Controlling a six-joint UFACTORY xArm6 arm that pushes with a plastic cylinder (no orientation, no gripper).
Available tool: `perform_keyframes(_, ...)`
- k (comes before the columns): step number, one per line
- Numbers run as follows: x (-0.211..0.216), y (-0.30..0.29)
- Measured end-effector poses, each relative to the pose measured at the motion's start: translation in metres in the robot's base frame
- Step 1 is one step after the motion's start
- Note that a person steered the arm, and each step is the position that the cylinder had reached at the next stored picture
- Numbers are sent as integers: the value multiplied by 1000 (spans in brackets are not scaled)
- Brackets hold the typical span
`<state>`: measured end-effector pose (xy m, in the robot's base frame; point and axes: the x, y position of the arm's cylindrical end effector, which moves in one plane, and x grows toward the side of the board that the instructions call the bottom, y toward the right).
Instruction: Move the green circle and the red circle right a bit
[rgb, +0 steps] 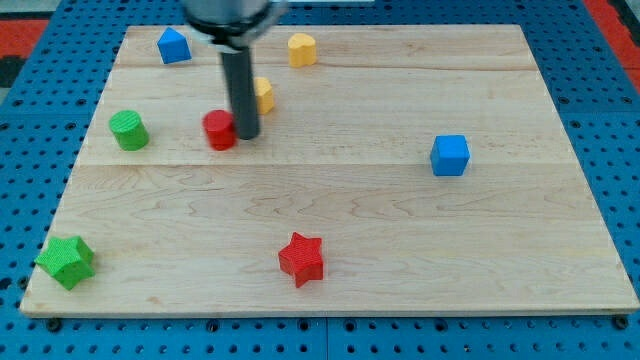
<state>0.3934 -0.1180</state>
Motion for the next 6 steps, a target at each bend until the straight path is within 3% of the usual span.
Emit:
perform_keyframes(1, 15, -71)
perform_keyframes(3, -60, -95)
perform_keyframes(4, -81, -163)
perform_keyframes(5, -77, -186)
perform_keyframes(6, -46, -186)
